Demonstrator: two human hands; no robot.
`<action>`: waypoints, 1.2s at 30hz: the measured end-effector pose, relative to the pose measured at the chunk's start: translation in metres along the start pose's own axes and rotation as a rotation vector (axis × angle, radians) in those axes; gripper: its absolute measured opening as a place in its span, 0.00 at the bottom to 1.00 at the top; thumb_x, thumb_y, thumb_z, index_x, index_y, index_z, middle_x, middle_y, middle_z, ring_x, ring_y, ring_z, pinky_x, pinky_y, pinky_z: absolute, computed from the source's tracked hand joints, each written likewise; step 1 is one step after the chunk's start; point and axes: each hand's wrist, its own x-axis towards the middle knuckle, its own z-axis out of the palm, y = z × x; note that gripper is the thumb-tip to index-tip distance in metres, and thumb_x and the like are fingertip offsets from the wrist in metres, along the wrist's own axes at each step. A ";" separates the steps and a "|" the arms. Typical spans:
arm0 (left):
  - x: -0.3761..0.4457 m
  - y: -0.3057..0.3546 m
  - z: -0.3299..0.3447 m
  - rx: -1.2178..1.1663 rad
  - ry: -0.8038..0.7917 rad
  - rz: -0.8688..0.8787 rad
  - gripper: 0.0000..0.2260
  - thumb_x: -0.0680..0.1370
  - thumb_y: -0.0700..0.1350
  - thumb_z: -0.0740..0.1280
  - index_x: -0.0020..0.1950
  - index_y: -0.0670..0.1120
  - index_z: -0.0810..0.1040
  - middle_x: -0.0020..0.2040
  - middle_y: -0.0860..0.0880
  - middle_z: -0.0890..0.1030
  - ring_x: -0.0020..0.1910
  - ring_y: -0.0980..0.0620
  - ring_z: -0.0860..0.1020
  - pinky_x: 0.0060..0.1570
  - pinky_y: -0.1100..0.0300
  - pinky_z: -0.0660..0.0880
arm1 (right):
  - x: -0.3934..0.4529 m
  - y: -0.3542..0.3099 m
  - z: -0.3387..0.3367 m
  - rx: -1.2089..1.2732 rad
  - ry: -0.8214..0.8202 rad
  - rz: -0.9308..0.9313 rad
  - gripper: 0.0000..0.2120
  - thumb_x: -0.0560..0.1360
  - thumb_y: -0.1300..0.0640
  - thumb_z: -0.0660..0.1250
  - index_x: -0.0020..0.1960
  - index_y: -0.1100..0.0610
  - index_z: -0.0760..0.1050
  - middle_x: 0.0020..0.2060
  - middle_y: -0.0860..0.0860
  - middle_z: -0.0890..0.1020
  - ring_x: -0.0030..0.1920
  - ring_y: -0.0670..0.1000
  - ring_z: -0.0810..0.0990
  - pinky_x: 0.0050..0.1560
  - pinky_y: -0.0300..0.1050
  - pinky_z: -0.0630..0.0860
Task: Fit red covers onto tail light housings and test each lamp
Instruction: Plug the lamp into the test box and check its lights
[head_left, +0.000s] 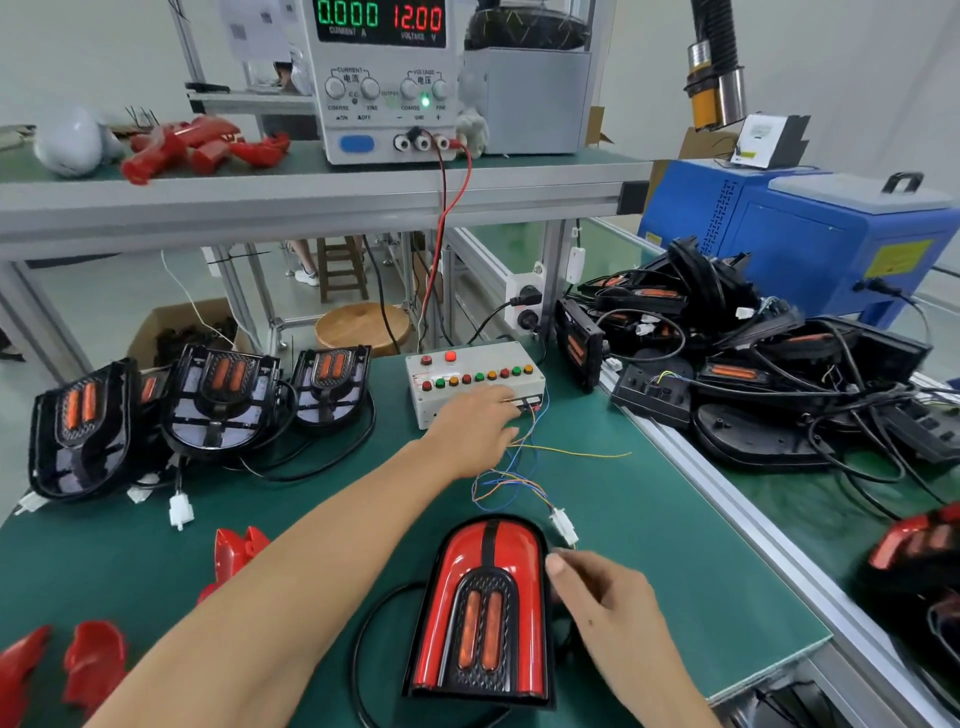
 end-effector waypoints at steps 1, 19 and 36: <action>0.006 -0.001 0.003 0.002 -0.032 -0.044 0.17 0.84 0.50 0.63 0.71 0.45 0.77 0.77 0.47 0.69 0.75 0.45 0.66 0.74 0.47 0.65 | 0.000 0.001 0.000 0.020 0.004 0.011 0.04 0.78 0.46 0.70 0.45 0.40 0.83 0.37 0.39 0.86 0.41 0.38 0.84 0.46 0.33 0.75; 0.041 0.009 -0.001 0.141 -0.190 -0.150 0.15 0.80 0.37 0.63 0.68 0.41 0.73 0.83 0.47 0.51 0.56 0.40 0.77 0.41 0.50 0.70 | 0.002 0.011 0.005 0.275 0.114 0.051 0.11 0.77 0.61 0.72 0.51 0.46 0.87 0.40 0.53 0.87 0.38 0.45 0.83 0.41 0.35 0.79; 0.044 0.008 0.004 0.124 -0.214 -0.155 0.22 0.76 0.30 0.62 0.70 0.41 0.71 0.84 0.47 0.47 0.61 0.40 0.78 0.50 0.46 0.78 | -0.001 0.007 0.003 0.449 0.263 0.041 0.12 0.80 0.58 0.69 0.48 0.44 0.87 0.45 0.48 0.88 0.46 0.48 0.87 0.43 0.35 0.81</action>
